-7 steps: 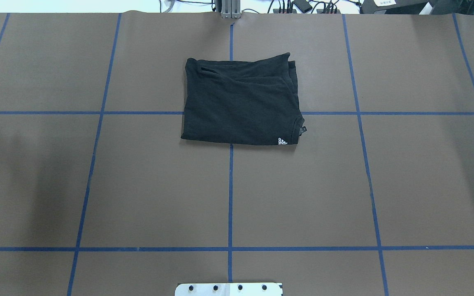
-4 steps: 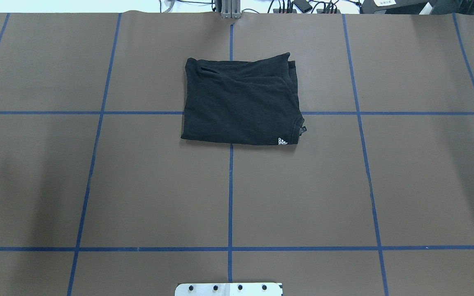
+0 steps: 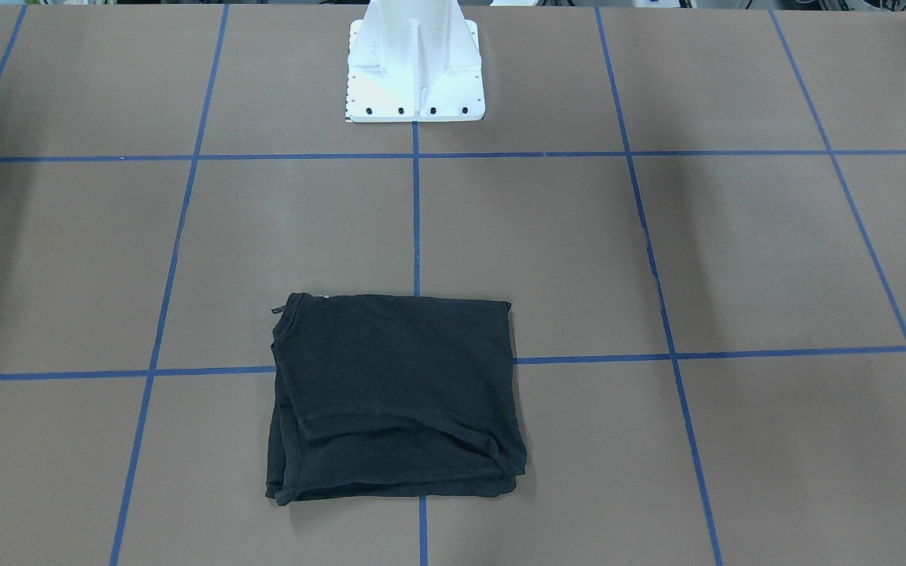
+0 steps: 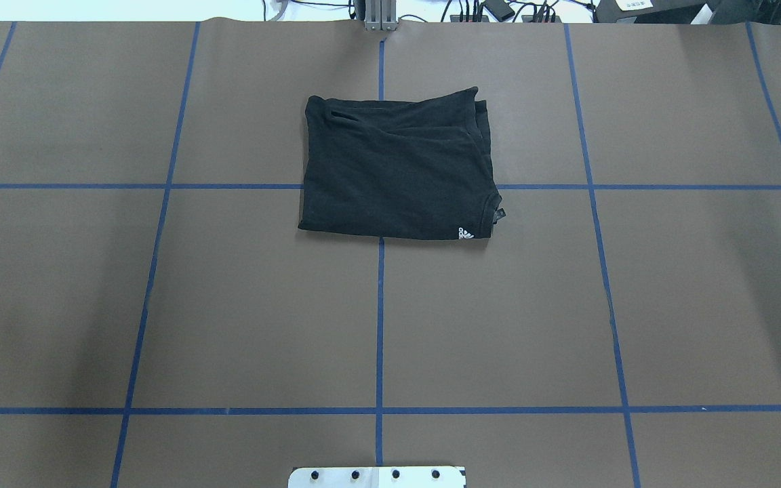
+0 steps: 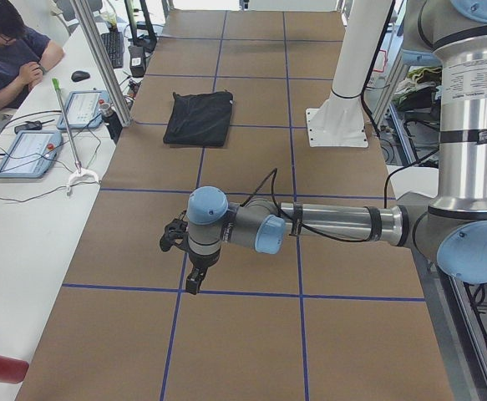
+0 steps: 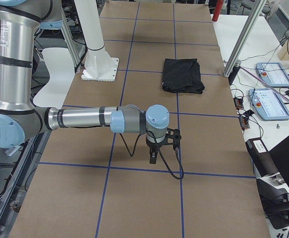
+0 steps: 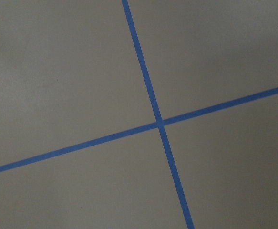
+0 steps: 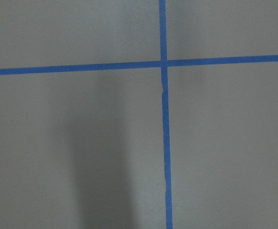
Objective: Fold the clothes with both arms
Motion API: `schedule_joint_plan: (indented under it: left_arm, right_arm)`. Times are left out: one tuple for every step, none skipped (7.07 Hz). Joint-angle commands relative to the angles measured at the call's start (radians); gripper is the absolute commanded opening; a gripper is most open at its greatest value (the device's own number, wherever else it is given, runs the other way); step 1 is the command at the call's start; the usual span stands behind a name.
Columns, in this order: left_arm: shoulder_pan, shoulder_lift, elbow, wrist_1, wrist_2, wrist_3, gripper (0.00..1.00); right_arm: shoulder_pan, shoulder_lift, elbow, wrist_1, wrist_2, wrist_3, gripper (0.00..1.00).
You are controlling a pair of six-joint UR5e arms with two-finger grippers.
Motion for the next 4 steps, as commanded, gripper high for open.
schedule_joint_plan:
  left_arm:
    - [-0.035, -0.013, -0.012, 0.147, 0.000, 0.064, 1.00]
    - [-0.037, -0.009, -0.025, 0.166, 0.000, 0.064, 1.00]
    - [-0.035, -0.004, -0.025, 0.168, 0.000, 0.063, 1.00]
    - [-0.035, 0.002, -0.025, 0.170, -0.001, 0.063, 1.00]
  right_arm:
    - [-0.001, 0.011, 0.006, -0.047, -0.001, -0.013, 1.00]
    - [-0.003, 0.023, 0.005, -0.054, -0.001, -0.013, 1.00]
    - [-0.004, 0.025, 0.002, -0.057, 0.000, -0.013, 1.00]
    - [-0.003, 0.022, -0.001, -0.059, 0.000, -0.011, 1.00]
